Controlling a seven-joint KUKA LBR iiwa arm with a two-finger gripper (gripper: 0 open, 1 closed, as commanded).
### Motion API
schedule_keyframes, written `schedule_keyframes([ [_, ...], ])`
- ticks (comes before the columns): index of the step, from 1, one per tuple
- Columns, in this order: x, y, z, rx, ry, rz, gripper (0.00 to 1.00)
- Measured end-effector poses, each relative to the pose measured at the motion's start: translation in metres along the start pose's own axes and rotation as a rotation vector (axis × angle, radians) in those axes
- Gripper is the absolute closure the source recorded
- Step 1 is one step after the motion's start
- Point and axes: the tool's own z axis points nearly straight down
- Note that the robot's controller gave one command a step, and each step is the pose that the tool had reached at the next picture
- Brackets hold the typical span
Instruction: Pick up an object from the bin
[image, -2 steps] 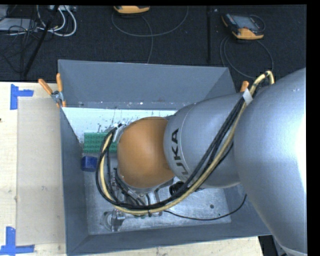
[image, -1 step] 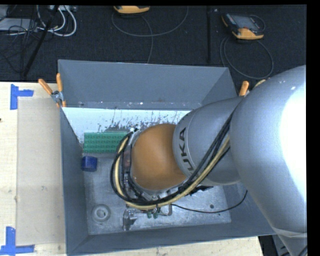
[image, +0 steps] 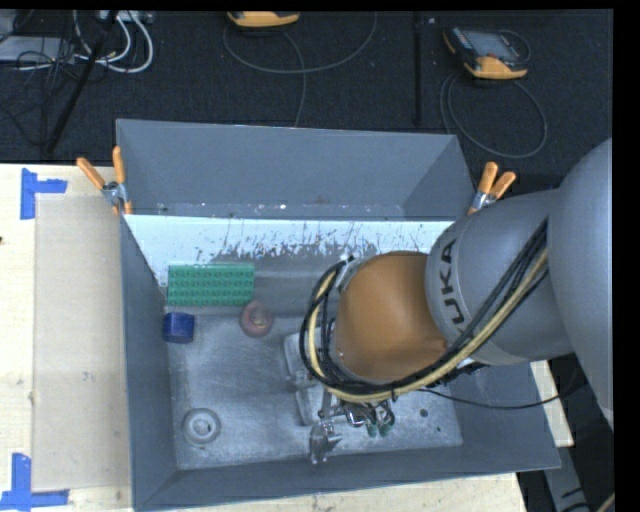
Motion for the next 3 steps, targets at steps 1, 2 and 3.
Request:
schedule_keyframes([
  [1,0.003,-0.093,-0.031,0.000,-0.006,-0.014,0.00],
  [2,0.003,-0.089,-0.030,-0.004,-0.004,-0.018,1.00],
  [3,-0.021,-0.092,-0.012,-0.005,0.011,0.166,1.00],
])
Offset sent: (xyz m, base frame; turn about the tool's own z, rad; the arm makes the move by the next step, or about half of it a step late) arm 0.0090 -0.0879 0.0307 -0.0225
